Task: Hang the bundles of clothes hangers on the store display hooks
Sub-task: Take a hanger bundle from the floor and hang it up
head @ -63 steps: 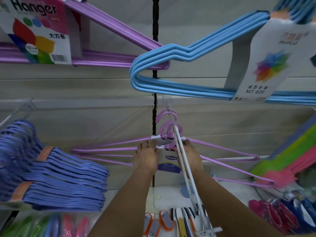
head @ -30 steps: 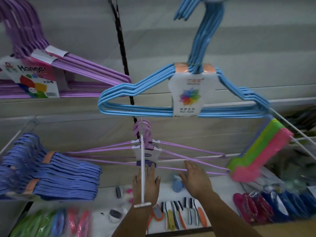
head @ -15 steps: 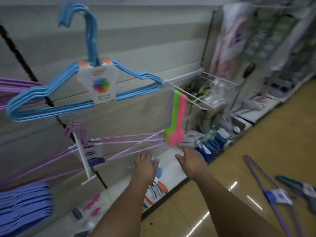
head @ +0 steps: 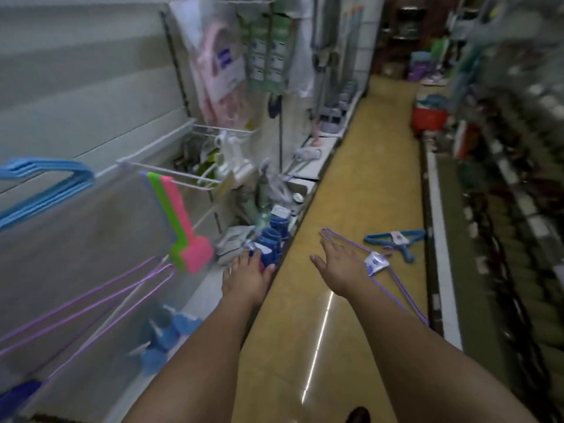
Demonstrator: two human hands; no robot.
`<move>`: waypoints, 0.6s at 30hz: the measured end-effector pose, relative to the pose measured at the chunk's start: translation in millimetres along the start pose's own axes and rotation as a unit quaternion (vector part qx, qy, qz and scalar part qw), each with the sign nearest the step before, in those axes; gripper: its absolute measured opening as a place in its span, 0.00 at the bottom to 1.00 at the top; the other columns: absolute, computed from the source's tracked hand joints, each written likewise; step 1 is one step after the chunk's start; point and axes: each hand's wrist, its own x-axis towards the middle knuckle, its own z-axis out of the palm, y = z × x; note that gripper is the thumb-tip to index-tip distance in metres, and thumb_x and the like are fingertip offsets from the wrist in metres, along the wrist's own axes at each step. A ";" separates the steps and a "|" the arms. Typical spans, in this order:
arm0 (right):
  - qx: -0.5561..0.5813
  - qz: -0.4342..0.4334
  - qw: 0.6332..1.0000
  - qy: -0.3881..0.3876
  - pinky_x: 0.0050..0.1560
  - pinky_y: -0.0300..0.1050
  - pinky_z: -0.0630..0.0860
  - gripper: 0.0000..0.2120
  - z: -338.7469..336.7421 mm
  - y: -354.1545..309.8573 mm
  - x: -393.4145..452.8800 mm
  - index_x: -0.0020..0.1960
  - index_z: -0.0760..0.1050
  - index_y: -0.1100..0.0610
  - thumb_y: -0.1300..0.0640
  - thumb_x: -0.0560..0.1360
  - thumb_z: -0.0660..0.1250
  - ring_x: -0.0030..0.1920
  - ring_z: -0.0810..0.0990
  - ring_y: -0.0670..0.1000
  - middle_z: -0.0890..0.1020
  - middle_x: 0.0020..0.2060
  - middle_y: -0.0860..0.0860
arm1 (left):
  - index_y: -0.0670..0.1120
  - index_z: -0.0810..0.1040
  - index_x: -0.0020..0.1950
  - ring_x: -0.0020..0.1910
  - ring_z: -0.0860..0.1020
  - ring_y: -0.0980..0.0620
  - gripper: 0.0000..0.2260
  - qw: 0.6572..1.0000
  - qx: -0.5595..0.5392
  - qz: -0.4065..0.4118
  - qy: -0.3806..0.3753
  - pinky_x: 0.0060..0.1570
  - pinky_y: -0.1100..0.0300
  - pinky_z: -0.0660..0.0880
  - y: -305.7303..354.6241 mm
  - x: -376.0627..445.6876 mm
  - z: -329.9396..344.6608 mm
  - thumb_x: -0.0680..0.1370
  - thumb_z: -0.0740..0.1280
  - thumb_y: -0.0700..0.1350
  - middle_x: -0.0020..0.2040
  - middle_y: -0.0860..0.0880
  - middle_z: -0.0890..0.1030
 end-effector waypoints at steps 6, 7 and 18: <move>0.000 0.063 0.998 0.030 0.68 0.51 0.61 0.26 -34.3 99.8 31.3 0.75 0.57 0.54 0.42 0.82 0.49 0.70 0.66 0.56 0.66 0.72 0.53 | 0.51 0.49 0.79 0.78 0.47 0.46 0.28 0.998 0.023 0.058 -0.022 0.75 0.46 0.50 98.8 66.7 13.3 0.82 0.47 0.61 0.79 0.47 0.48; 0.002 0.074 0.997 0.033 0.67 0.51 0.62 0.26 -42.1 115.5 37.3 0.75 0.58 0.55 0.42 0.82 0.49 0.70 0.66 0.56 0.67 0.72 0.53 | 0.51 0.49 0.79 0.78 0.47 0.46 0.28 0.997 0.022 0.067 -0.024 0.75 0.46 0.50 115.8 76.7 13.7 0.82 0.48 0.61 0.79 0.47 0.47; 0.018 0.189 0.981 0.043 0.67 0.49 0.65 0.28 -81.0 299.3 91.5 0.76 0.58 0.55 0.41 0.81 0.50 0.69 0.67 0.56 0.67 0.72 0.54 | 0.52 0.51 0.78 0.78 0.48 0.47 0.27 0.987 0.037 0.142 -0.065 0.73 0.46 0.51 279.0 180.5 53.8 0.82 0.49 0.60 0.79 0.48 0.48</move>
